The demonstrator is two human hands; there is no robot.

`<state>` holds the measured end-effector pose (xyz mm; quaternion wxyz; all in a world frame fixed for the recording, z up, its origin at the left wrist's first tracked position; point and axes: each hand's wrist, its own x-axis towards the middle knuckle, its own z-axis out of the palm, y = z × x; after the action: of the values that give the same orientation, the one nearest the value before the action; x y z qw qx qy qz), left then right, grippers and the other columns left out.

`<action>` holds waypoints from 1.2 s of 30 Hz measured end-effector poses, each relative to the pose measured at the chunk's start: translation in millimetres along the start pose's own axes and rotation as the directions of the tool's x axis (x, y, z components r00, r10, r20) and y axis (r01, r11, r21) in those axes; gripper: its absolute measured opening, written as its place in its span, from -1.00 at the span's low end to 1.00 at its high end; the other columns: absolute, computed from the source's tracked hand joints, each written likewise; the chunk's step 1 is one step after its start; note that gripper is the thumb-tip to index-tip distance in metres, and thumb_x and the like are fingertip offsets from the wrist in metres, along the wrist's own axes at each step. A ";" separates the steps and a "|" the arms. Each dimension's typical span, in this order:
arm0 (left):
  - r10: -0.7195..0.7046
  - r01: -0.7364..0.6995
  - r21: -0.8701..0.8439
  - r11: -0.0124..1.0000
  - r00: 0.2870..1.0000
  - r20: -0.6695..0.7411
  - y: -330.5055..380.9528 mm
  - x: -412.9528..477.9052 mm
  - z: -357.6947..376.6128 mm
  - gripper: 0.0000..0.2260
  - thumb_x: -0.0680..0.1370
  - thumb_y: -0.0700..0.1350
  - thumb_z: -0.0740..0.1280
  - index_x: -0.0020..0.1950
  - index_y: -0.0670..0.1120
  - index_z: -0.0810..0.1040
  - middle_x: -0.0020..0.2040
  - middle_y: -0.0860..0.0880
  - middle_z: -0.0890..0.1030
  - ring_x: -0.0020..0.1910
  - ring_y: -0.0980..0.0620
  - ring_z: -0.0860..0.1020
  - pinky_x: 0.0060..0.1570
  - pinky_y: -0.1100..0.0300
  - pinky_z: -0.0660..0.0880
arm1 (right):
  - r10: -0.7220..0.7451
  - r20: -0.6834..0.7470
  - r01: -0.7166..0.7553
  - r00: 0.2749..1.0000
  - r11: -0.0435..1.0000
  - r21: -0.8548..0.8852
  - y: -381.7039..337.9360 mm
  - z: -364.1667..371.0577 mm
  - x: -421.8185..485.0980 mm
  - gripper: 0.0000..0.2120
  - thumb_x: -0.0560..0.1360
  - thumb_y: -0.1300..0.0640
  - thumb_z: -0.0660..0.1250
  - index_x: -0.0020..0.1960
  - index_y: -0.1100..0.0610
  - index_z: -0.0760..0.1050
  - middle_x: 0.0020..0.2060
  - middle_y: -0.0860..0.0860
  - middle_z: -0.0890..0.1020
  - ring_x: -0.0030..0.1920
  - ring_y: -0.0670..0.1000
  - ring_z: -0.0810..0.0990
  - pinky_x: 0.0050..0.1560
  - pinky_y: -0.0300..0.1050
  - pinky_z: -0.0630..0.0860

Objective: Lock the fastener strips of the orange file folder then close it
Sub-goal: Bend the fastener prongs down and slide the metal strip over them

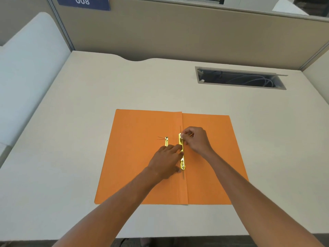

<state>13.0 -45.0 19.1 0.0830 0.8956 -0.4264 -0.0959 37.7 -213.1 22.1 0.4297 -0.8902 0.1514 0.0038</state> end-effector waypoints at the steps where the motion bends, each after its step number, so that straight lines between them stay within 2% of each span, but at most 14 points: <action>1: 0.000 0.000 0.000 1.000 1.000 -0.001 0.2 0.2 0.0 -0.49 0.48 0.10 0.40 0.36 -0.08 0.44 0.41 -0.02 0.35 0.34 -0.09 0.37 0.27 0.01 0.35 | -0.010 -0.002 0.010 1.000 1.000 -0.007 -0.2 0.4 2.1 -0.93 0.46 0.19 0.44 -0.15 0.20 0.65 -0.32 0.08 0.67 -0.36 0.02 0.62 -0.32 -0.23 0.49; 4: 0.004 -0.004 0.012 1.000 1.000 -0.019 0.6 1.0 0.4 -0.51 0.47 0.10 0.41 0.32 -0.10 0.47 0.38 -0.04 0.38 0.30 -0.10 0.42 0.23 0.00 0.39 | 0.023 0.008 -0.023 1.000 1.000 0.004 0.0 -1.3 5.8 -0.94 0.45 0.26 0.42 -0.20 0.21 0.62 -0.38 0.11 0.66 -0.44 -0.02 0.61 -0.39 -0.31 0.46; 8: 0.008 -0.008 0.012 1.000 1.000 -0.028 -0.7 0.7 1.9 -0.51 0.46 0.09 0.42 0.31 -0.09 0.46 0.39 -0.04 0.38 0.28 -0.09 0.42 0.22 0.00 0.39 | 0.019 0.066 -0.016 0.998 0.999 -0.046 2.3 -5.4 14.1 -0.93 0.44 0.28 0.39 -0.21 0.24 0.61 -0.39 0.17 0.68 -0.44 -0.02 0.62 -0.35 -0.25 0.50; 12: 0.014 -0.014 0.010 1.000 0.999 -0.037 -1.0 1.4 2.8 -0.51 0.46 0.09 0.42 0.31 -0.10 0.47 0.38 -0.03 0.38 0.26 -0.09 0.43 0.21 -0.01 0.40 | -0.052 0.173 0.072 0.984 0.991 -0.112 3.5 -10.2 22.7 -0.92 0.48 0.28 0.38 -0.20 0.23 0.58 -0.42 0.09 0.63 -0.44 -0.01 0.56 -0.35 -0.19 0.47; 15: 0.012 -0.012 0.005 1.000 0.999 -0.040 -1.5 1.5 2.8 -0.51 0.46 0.09 0.42 0.30 -0.12 0.48 0.38 -0.04 0.39 0.26 -0.10 0.44 0.21 -0.02 0.40 | -0.129 0.229 0.168 0.965 0.972 -0.162 4.3 -11.5 28.2 -0.94 0.47 0.27 0.40 -0.18 0.19 0.58 -0.35 0.03 0.61 -0.33 0.02 0.57 -0.24 -0.07 0.51; 20: 0.012 -0.012 0.003 1.000 0.999 -0.047 -1.2 1.3 3.0 -0.50 0.45 0.09 0.43 0.30 -0.12 0.47 0.37 -0.05 0.39 0.25 -0.11 0.44 0.22 -0.03 0.40 | -0.211 0.282 0.277 0.936 0.935 -0.221 3.7 -13.4 32.2 -0.96 0.49 0.23 0.40 -0.14 0.17 0.61 -0.31 -0.03 0.58 -0.29 -0.04 0.51 -0.23 -0.15 0.44; 25: 0.013 -0.013 0.016 1.000 0.998 -0.060 -0.1 1.0 2.6 -0.52 0.45 0.08 0.43 0.28 -0.13 0.49 0.36 -0.06 0.41 0.24 -0.11 0.45 0.20 -0.02 0.41 | -0.276 0.309 0.371 0.910 0.875 -0.311 0.5 -10.2 31.4 -0.96 0.51 0.18 0.38 -0.11 0.14 0.59 -0.24 -0.03 0.60 -0.23 -0.01 0.51 -0.17 -0.05 0.48; 28: 0.011 -0.010 0.018 1.000 0.999 -0.050 -0.5 1.5 2.9 -0.52 0.47 0.09 0.41 0.30 -0.12 0.47 0.37 -0.05 0.39 0.25 -0.10 0.43 0.20 -0.01 0.39 | -0.270 0.367 0.406 0.890 0.836 -0.369 -4.3 -12.1 34.6 -0.95 0.52 0.16 0.36 -0.09 0.13 0.59 -0.19 -0.02 0.62 -0.18 0.03 0.54 -0.14 -0.03 0.49; 31: 0.010 -0.010 0.012 1.000 0.999 -0.050 -1.0 1.5 3.1 -0.51 0.47 0.09 0.41 0.32 -0.12 0.46 0.39 -0.05 0.38 0.26 -0.10 0.43 0.22 -0.01 0.38 | -0.242 0.428 0.415 0.871 0.829 -0.375 -7.3 -15.6 39.3 -0.95 0.52 0.18 0.35 -0.11 0.14 0.57 -0.24 -0.01 0.61 -0.21 0.04 0.52 -0.15 0.00 0.49; 36: 0.005 -0.004 0.011 1.000 0.999 -0.050 0.1 0.2 2.3 -0.51 0.47 0.08 0.41 0.32 -0.12 0.46 0.39 -0.04 0.38 0.26 -0.10 0.43 0.23 -0.01 0.38 | -0.231 0.459 0.421 0.858 0.829 -0.369 -9.0 -18.0 41.9 -0.93 0.52 0.21 0.35 -0.13 0.16 0.57 -0.30 -0.04 0.55 -0.27 0.00 0.47 -0.20 -0.04 0.45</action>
<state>12.5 -45.4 16.9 0.0891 0.8972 -0.4267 -0.0712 78.0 -232.8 34.6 0.2234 -0.9587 -0.1013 0.1437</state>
